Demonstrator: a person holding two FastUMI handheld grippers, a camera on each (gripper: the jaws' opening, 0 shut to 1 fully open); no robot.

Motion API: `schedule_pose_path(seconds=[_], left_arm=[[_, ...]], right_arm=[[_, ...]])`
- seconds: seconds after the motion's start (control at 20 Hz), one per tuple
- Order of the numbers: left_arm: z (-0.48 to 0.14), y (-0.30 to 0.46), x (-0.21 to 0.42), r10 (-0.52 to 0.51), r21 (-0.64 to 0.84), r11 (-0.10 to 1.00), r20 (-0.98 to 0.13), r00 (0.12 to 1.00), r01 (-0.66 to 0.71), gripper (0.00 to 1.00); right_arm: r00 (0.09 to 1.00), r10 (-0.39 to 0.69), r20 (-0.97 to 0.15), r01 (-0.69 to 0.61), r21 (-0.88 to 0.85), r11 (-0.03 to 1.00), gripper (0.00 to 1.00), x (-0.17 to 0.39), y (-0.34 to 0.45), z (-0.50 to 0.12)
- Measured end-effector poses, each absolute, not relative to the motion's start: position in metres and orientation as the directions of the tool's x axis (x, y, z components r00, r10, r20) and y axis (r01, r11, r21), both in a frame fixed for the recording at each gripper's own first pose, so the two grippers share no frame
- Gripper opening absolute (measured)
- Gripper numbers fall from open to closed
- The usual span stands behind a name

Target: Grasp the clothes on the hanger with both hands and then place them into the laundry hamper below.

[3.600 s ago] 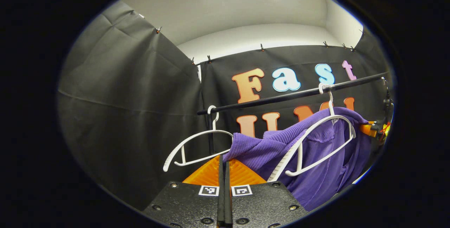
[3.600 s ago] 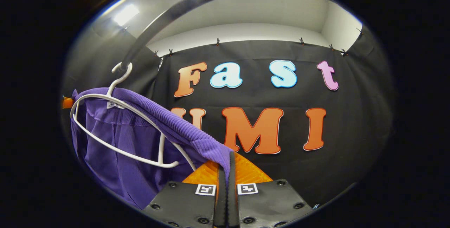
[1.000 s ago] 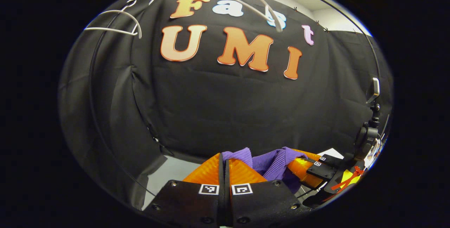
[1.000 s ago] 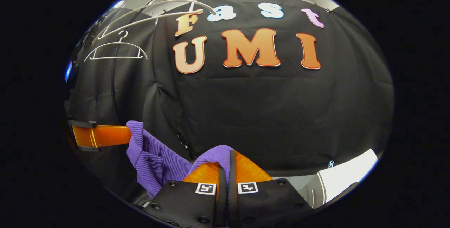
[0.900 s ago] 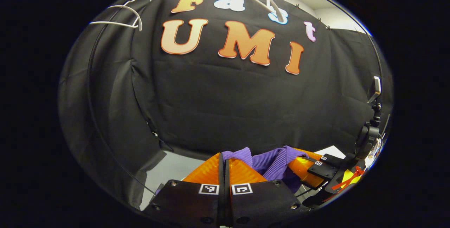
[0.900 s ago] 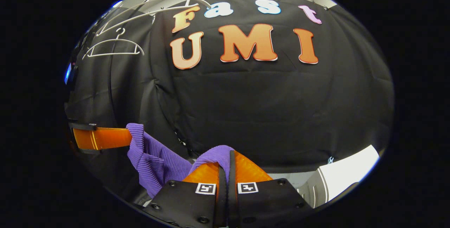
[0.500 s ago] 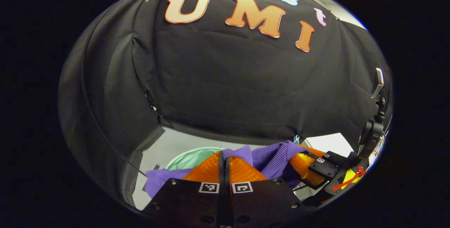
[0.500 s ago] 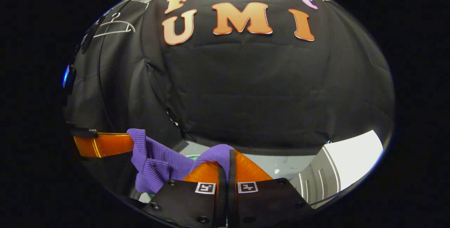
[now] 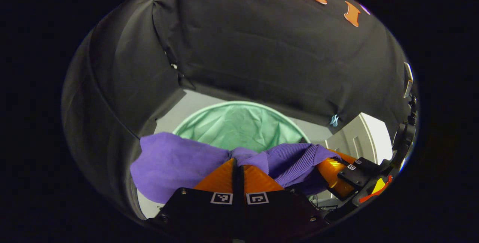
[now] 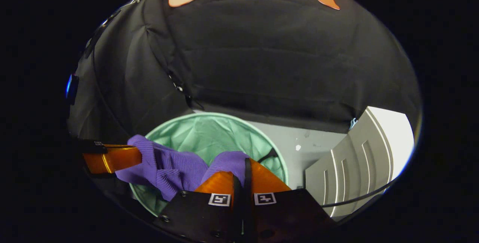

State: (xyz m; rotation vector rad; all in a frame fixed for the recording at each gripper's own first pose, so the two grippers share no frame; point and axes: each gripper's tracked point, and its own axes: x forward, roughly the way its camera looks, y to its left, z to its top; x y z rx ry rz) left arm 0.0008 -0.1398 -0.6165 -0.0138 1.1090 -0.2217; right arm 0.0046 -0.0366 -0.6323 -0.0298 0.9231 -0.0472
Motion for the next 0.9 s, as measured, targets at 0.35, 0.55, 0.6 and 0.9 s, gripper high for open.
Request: schedule_pose_path(seconds=[0.35,0.55,0.6,0.9], left_arm=[[-0.688,-0.116,-0.037,-0.075,-0.04,0.989,-0.965,0.251,0.141,0.02],[-0.704,-0.126,-0.055,-0.106,-0.085,0.989,-0.979,0.175,0.124,0.07],[-0.705,-0.127,-0.058,-0.119,-0.101,0.988,-0.98,0.162,0.113,0.11],[-0.684,-0.125,-0.054,-0.125,-0.109,0.99,-0.972,0.201,0.09,0.81]], right_arm=[[0.432,-0.08,-0.899,0.07,-0.055,0.996,0.1,-0.032,-0.042,-0.706],[0.381,-0.085,-0.921,0.065,-0.065,0.996,0.19,-0.044,-0.044,-0.719],[0.38,-0.083,-0.921,0.068,-0.062,0.996,0.19,-0.043,-0.043,-0.717],[0.449,-0.079,-0.89,0.114,-0.031,0.993,0.67,-0.026,-0.046,-0.687]])
